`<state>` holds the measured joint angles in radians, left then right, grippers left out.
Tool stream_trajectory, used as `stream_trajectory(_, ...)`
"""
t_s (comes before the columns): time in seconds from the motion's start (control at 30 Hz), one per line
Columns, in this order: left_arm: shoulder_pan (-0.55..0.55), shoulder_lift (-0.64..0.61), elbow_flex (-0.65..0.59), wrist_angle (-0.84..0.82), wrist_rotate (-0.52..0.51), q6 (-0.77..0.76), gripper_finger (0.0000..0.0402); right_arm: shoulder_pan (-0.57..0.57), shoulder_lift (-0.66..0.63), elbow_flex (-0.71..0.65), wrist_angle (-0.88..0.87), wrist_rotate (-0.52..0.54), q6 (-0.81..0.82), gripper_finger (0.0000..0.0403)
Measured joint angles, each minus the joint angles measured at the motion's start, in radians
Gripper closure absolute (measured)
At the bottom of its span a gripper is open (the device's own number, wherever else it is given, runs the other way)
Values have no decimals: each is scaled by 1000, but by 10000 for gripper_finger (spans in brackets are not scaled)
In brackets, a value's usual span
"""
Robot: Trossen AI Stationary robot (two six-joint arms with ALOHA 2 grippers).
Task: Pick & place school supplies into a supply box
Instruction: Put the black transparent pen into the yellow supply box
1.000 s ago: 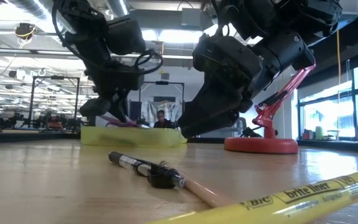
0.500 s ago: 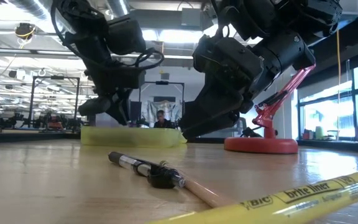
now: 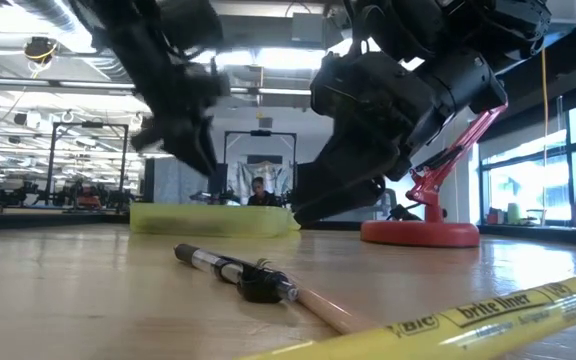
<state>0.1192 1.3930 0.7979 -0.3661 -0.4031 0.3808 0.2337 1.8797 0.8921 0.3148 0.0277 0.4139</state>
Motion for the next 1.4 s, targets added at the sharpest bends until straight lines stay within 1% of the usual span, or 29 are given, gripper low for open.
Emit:
stream_trajectory(0.1,-1,-72,1,3,109,-67,269,0,0,0,-7,-3,-18,152)
stream_trajectory(0.17,-2,-112,1,-1,201,-133,268,0,0,0,-11,-3,-30,152)
stream_trajectory(0.23,-5,-138,1,7,320,-217,267,0,0,0,-15,-3,-30,152)
stream_trajectory(0.37,-32,-150,1,40,574,-314,272,0,0,0,-40,-3,-30,152)
stream_trajectory(0.43,-58,-143,1,82,668,-325,275,0,0,0,-60,-3,-29,152)
stream_trajectory(0.5,-87,-135,1,120,724,-320,278,0,0,0,-70,-3,-29,152)
stream_trajectory(0.73,-160,-134,1,248,719,-318,283,0,0,0,-69,-3,-29,152)
stream_trajectory(0.83,-182,-134,1,268,713,-315,277,0,0,0,-69,-3,-29,152)
stream_trajectory(0.93,-196,-134,1,298,708,-316,257,0,0,0,-69,-3,-30,152)
stream_trajectory(1.03,-205,-134,1,324,705,-319,226,0,0,0,-69,-3,-30,152)
stream_trajectory(1.17,-215,-134,1,314,701,-348,189,0,0,0,-75,-3,-31,152)
stream_trajectory(1.23,-221,-134,1,315,702,-390,181,0,0,0,-84,-3,-33,152)
stream_trajectory(1.33,-231,-134,1,318,702,-451,179,0,0,0,-123,-3,-32,152)
stream_trajectory(1.4,-253,-134,1,318,675,-460,180,0,0,0,-149,-3,-30,152)
